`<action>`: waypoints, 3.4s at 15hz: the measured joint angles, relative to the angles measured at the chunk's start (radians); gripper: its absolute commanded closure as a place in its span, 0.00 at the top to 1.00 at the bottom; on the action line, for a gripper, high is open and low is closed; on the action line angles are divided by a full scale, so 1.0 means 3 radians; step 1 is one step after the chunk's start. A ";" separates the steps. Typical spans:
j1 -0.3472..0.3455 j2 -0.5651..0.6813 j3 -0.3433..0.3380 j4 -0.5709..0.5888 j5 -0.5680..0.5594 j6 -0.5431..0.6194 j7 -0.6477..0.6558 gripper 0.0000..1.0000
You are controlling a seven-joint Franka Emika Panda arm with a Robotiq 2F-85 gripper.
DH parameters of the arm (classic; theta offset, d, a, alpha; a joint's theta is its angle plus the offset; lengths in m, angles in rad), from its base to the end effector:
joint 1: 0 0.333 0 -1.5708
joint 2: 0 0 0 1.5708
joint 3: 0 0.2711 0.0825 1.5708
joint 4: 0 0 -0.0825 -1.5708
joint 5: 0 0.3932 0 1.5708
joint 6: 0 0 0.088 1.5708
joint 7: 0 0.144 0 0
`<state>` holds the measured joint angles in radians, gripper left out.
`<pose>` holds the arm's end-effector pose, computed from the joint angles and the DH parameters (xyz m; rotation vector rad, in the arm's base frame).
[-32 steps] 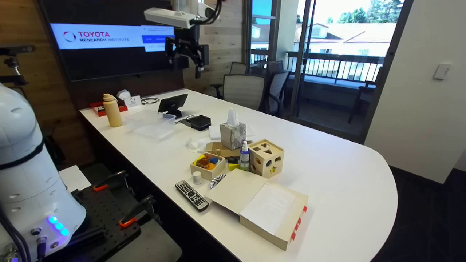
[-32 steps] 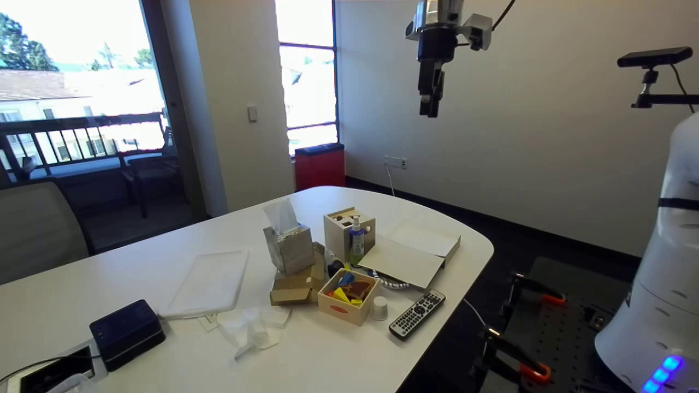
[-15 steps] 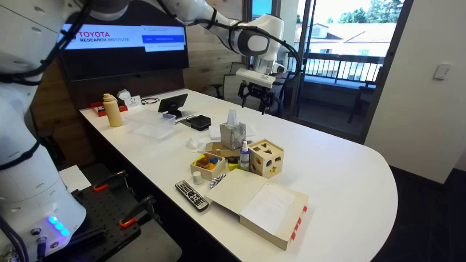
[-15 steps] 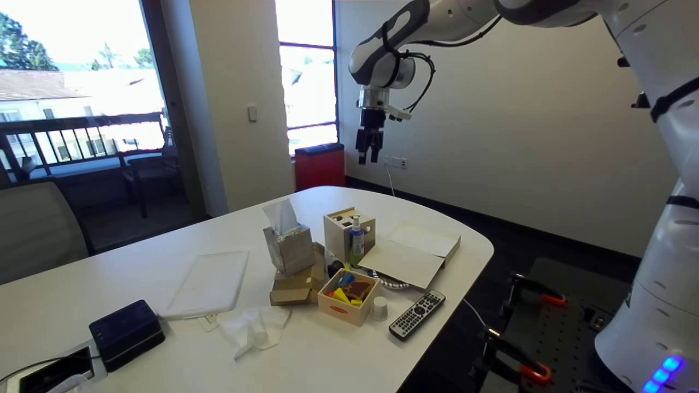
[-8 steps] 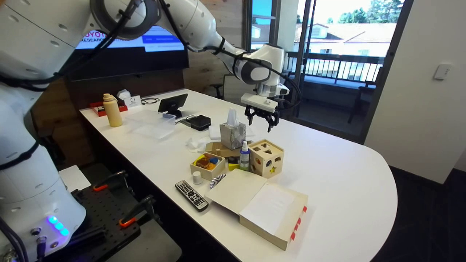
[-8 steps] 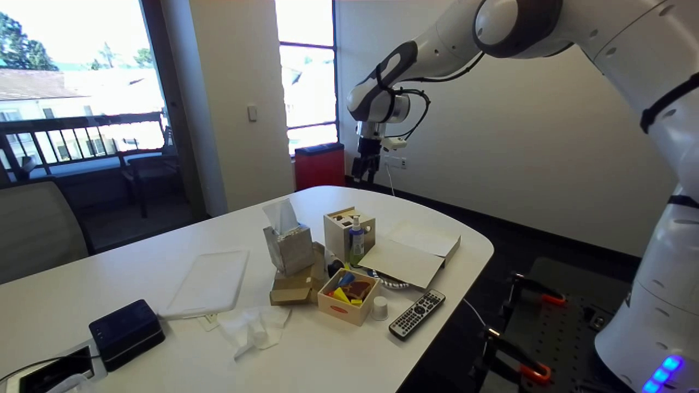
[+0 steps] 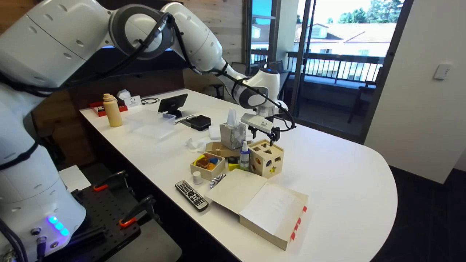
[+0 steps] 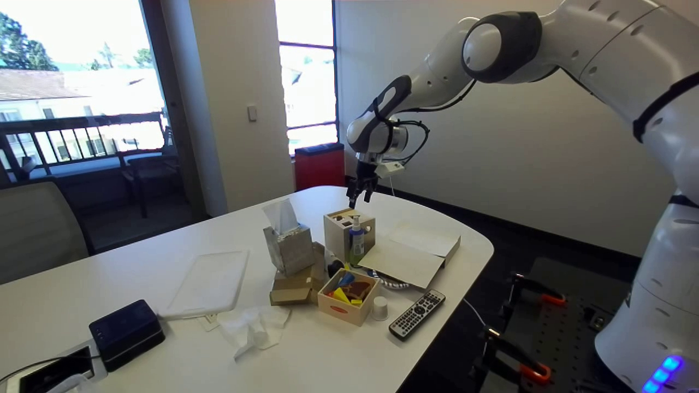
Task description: Move the wooden toy box lid to the right.
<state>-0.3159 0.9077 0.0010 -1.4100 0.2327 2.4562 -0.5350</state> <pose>0.6829 -0.2169 0.0983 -3.0377 -0.0750 -0.2919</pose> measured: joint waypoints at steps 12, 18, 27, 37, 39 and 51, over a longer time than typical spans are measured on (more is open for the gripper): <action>0.0041 0.0346 0.0044 0.0098 -0.0327 0.0579 0.0631 1.00; 0.0051 0.0451 0.0033 0.0166 -0.0414 0.0606 0.0758 1.00; 0.0070 0.0510 -0.0003 0.0245 -0.0440 0.0607 0.0844 1.00; -0.0010 0.0522 -0.0101 0.0254 -0.0440 0.0607 0.1023 1.00; -0.0016 0.0522 -0.0104 0.0255 -0.0440 0.0607 0.1026 1.00; -0.0022 0.0523 -0.0267 0.0261 -0.0440 0.0607 0.1185 1.00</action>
<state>-0.3224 1.0645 -0.0790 -1.3317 0.1007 2.6383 -0.1795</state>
